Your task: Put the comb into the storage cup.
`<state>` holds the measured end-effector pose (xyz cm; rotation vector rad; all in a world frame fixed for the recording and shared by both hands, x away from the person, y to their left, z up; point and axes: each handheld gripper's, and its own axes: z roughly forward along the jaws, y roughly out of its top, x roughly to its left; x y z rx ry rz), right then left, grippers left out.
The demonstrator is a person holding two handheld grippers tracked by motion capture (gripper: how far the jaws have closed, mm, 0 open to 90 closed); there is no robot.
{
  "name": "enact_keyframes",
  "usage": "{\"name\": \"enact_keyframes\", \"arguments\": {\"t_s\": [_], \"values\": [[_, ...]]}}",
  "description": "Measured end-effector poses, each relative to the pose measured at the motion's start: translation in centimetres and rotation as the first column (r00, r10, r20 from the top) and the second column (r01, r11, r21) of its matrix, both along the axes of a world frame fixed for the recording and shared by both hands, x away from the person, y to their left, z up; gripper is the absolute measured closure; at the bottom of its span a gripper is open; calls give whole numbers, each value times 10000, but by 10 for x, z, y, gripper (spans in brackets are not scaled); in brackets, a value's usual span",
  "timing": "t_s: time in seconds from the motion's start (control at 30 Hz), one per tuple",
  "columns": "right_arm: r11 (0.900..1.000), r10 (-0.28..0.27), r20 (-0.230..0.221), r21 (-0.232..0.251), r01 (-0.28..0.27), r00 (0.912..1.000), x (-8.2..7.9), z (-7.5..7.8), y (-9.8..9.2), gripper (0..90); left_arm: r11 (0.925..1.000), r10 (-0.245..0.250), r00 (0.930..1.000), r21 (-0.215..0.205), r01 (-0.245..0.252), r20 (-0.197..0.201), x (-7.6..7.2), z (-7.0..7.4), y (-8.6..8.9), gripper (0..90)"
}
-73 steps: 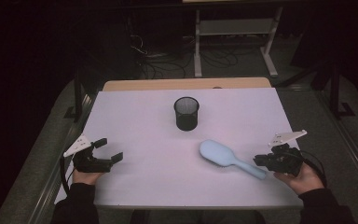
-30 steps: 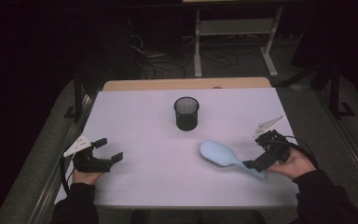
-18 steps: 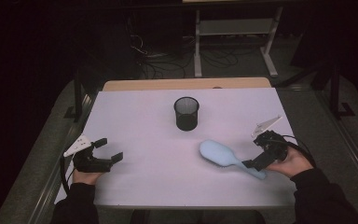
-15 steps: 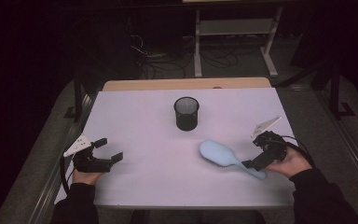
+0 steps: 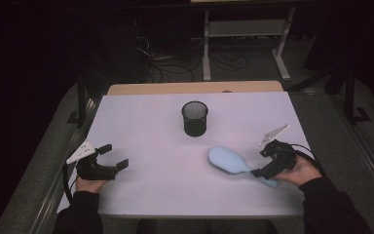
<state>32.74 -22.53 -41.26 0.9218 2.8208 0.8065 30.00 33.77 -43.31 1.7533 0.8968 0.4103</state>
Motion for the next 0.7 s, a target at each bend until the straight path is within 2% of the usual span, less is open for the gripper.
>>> {"name": "enact_keyframes", "arguments": {"t_s": [0.7], "values": [[9981,606,-89,129,-604,9981,-4,-9,8,305,10000,-27,10000,16,27,5,0,0,0,0]]}}
